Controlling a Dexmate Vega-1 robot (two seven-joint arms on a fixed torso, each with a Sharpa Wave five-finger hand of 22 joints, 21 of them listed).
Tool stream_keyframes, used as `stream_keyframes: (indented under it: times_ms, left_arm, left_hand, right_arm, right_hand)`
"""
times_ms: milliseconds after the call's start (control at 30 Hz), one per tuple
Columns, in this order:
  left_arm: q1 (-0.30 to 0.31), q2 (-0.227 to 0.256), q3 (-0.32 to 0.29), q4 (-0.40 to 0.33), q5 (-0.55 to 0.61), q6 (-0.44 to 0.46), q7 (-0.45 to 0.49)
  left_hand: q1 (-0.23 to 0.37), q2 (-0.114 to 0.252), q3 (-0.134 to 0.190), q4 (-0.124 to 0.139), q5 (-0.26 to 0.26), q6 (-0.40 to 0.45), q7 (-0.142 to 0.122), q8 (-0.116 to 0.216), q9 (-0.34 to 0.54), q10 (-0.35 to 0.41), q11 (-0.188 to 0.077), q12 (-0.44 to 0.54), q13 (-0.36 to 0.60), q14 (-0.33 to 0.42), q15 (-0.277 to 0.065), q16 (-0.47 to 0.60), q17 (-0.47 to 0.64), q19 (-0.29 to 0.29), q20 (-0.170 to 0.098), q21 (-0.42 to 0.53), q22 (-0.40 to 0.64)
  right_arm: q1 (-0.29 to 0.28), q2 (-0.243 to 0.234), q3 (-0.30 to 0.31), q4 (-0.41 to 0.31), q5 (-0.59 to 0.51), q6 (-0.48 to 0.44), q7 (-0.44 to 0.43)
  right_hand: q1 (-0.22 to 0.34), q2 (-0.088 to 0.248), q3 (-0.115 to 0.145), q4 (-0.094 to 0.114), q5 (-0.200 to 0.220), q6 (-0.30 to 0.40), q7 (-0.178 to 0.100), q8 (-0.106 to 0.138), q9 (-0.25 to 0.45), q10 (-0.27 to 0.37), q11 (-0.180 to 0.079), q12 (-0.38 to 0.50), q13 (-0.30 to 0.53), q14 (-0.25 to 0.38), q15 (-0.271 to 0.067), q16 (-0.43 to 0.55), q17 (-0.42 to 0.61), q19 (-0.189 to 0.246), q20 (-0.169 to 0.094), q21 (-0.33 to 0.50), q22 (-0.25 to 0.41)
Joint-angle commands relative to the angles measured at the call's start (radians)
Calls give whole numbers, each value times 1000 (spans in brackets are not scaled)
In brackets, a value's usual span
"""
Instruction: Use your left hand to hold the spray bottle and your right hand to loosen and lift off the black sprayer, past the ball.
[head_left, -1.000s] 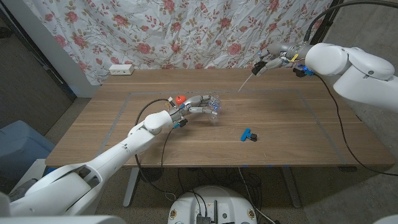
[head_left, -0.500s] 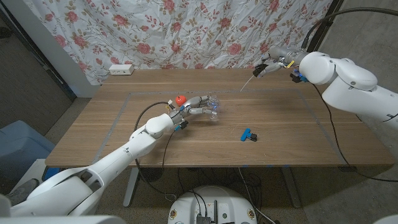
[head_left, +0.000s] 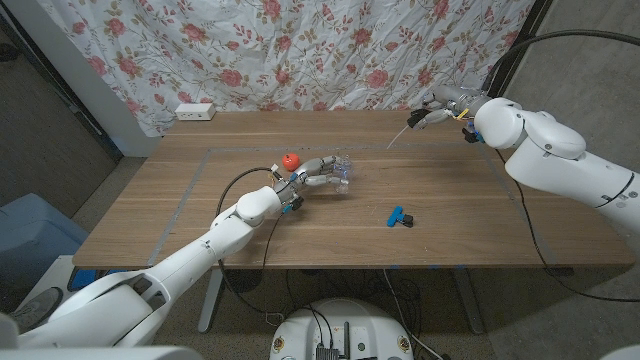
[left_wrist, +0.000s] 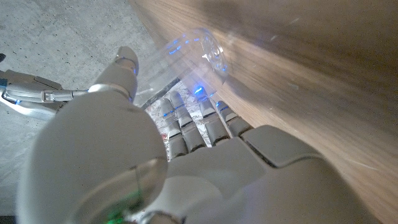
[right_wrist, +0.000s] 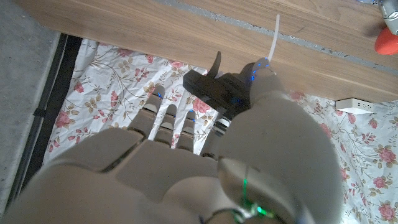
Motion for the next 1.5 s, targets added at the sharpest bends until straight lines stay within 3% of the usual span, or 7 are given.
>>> stream_keyframes:
  times_ms: [33,333,867,1100,1200,1500]
  left_arm:
    - [8,-10,8,10,0,10,12]
    - [13,-15,11,18,-4,9,14]
    - [5,-21,14,39,-11,10,3]
    - [2,-23,13,46,-22,11,-8]
    - [0,-22,14,47,-23,13,-11]
    - [-2,-16,13,45,-30,21,-25]
  left_hand:
    - [-50,48,0,2,2,-1,-3,-15,4,-6,-1,-5,-9,-13,-164,2,-7,-8,-3,8,1]
    - [-53,49,-2,2,2,0,-5,-33,4,-14,-3,-12,-21,-18,-161,4,-17,-13,-1,8,1]
    - [-58,56,-4,3,1,23,-43,-56,5,-20,-7,-22,-42,-35,-156,5,-35,-17,1,10,1]
    - [-60,55,-7,1,1,20,-62,-83,5,-47,30,-37,-58,-60,-141,1,-50,-19,1,11,1]
    - [-63,53,-9,0,2,6,-77,-109,6,-72,55,-47,-71,-81,-127,-2,-64,-23,2,11,1]
    - [-70,35,-20,-2,2,-40,-68,-173,8,-125,73,-63,-101,-138,-110,-10,-98,-32,3,11,1]
  right_arm:
    - [-25,22,-20,12,-2,-29,-62]
    - [-43,32,-26,9,0,-48,-100]
    - [-63,64,-62,34,-28,-64,-170]
    - [-63,84,-84,54,-45,-70,-191]
    - [-60,93,-95,63,-50,-77,-192]
    - [-53,110,-109,81,-45,-87,-186]
  right_hand:
    - [-8,4,1,5,3,14,-7,37,40,4,2,7,4,13,-4,6,3,7,-2,4,4]
    - [-10,6,1,5,2,13,-7,36,35,10,0,7,4,16,-9,7,4,9,-2,4,4]
    - [-12,8,1,1,2,14,-7,39,32,22,-2,6,5,33,-18,15,6,18,-6,4,4]
    - [-11,7,1,-1,2,14,-7,42,31,31,-3,8,6,39,-19,17,7,21,-8,4,4]
    - [-11,7,1,-1,2,14,-7,43,31,32,-3,7,6,43,-24,19,8,23,-10,4,4]
    - [-11,8,1,-2,2,14,-7,44,31,37,-5,7,7,44,-27,20,9,25,-9,3,4]
